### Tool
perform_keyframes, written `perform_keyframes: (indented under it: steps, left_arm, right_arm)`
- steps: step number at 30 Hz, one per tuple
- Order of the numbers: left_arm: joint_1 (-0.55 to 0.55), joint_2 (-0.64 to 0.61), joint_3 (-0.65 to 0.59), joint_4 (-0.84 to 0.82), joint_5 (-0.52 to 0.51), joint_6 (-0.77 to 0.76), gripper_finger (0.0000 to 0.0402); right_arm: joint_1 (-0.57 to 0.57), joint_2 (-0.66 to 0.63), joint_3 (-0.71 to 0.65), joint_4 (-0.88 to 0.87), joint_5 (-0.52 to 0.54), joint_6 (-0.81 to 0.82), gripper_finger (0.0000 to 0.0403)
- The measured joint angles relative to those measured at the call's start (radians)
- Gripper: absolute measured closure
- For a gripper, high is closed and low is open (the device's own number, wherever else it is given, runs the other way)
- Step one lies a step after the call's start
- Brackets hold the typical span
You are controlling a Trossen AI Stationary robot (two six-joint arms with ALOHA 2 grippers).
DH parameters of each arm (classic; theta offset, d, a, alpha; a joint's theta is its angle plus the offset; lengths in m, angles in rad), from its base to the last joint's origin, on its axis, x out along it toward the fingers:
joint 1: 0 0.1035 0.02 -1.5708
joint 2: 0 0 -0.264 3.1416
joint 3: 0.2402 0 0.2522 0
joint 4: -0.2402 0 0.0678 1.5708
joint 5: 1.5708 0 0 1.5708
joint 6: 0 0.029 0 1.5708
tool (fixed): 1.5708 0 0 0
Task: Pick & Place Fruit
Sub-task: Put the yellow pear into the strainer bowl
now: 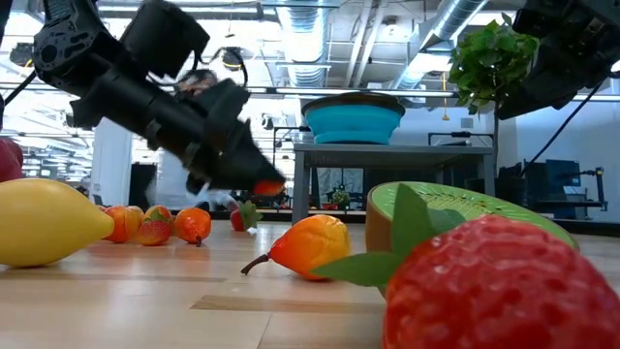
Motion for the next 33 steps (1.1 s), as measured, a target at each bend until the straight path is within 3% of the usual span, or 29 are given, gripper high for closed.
perform_keyframes:
  steps: [5, 9, 18, 26, 33]
  left_arm:
    - [0.0, 0.0, 0.005, 0.172, 0.0, 0.009, 0.0262]
    - [0.0, 0.0, 0.053, 0.22, 0.021, 0.081, 0.0262]
    - [0.049, -0.03, 0.204, 0.221, 0.027, 0.263, 0.0262]
    - [0.176, -0.211, 0.286, 0.216, 0.041, 0.559, 0.0262]
    - [0.297, -0.272, 0.382, 0.09, 0.108, 0.633, 0.0262]
  right_arm:
    - [0.0, 0.0, 0.0, -0.009, 0.0, 0.0, 0.0403]
    - [0.0, 0.0, 0.0, -0.009, 0.0, -0.024, 0.0403]
    - [0.0, 0.0, 0.0, -0.009, 0.0, -0.027, 0.0403]
    - [0.0, 0.0, 0.0, -0.021, 0.0, -0.026, 0.0403]
    - [-0.001, 0.0, 0.0, -0.034, 0.002, -0.045, 0.0403]
